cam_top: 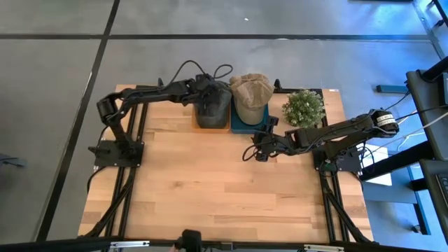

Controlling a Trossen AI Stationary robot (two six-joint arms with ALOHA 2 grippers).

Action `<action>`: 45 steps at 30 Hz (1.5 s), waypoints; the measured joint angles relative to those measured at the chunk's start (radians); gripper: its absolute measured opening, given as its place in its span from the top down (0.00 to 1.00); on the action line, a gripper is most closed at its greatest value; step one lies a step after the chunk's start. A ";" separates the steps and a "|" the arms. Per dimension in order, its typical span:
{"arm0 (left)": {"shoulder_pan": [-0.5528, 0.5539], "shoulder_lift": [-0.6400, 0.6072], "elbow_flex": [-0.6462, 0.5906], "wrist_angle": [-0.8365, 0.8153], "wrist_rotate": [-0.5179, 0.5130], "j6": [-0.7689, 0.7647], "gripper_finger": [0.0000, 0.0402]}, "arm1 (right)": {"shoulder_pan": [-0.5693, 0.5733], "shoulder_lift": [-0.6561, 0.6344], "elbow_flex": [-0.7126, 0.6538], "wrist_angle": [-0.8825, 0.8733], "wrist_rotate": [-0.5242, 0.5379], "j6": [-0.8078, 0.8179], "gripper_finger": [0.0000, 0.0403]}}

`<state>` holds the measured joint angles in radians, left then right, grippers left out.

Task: Pick & Place hat
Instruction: Put the black cap into the left transparent bin, then return to Home Position

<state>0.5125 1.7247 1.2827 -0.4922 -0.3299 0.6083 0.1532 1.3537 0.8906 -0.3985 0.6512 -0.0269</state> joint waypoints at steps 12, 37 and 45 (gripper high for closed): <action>0.000 0.002 0.000 0.133 -0.105 0.008 0.68 | 0.000 0.000 0.000 -0.055 -0.001 0.045 0.55; 0.066 -0.190 0.000 0.123 0.293 -0.273 0.55 | -0.016 -0.014 -0.034 -0.114 -0.167 0.021 0.55; 0.033 -0.451 -0.199 0.240 0.481 -0.464 0.55 | -0.071 -0.305 -0.314 0.097 -0.281 0.082 0.55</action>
<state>0.5456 1.2738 1.0840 -0.2526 0.1509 0.1442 0.0826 1.0485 0.5769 -0.3017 0.3704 0.0554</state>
